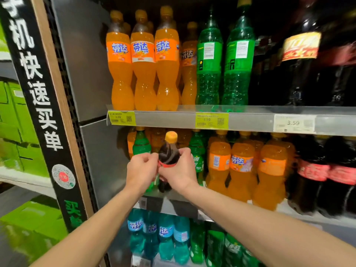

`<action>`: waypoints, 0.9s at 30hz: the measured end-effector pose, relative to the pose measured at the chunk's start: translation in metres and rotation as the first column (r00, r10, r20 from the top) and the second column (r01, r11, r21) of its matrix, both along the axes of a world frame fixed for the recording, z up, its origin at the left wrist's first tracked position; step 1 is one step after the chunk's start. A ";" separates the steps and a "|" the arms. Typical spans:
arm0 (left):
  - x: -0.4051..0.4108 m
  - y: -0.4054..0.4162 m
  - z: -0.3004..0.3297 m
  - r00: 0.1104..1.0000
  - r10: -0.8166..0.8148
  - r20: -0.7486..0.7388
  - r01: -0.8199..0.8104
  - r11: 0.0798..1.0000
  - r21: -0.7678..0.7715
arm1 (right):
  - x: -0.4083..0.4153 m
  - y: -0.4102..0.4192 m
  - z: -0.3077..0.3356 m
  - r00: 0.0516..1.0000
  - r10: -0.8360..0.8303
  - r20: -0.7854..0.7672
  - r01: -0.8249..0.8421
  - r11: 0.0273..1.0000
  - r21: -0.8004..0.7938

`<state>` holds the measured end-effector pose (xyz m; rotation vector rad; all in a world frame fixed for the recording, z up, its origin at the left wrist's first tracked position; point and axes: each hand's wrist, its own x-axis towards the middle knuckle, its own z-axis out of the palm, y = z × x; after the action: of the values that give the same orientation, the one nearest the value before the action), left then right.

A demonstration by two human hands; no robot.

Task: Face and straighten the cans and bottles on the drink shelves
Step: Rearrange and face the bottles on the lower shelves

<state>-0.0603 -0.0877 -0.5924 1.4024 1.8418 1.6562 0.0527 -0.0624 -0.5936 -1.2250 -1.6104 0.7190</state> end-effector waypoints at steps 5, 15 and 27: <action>0.036 -0.019 0.034 0.996 -0.081 0.035 0.077 0.992 0.101 | 0.046 -0.032 0.032 1.000 0.020 -0.015 -0.020 0.999 0.042; 0.156 -0.047 0.106 0.920 -0.388 0.056 0.369 0.906 0.207 | 0.175 -0.078 0.107 0.993 -0.108 -0.056 0.117 0.974 0.192; 0.295 -0.021 0.188 0.792 -0.611 -0.019 0.595 0.764 0.250 | 0.316 -0.076 0.206 0.933 -0.326 -0.150 0.359 0.853 0.380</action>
<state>0.2352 -0.1088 -0.4041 1.7734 0.9875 1.5706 0.3685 -0.1385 -0.3873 -1.1177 -1.3359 0.1897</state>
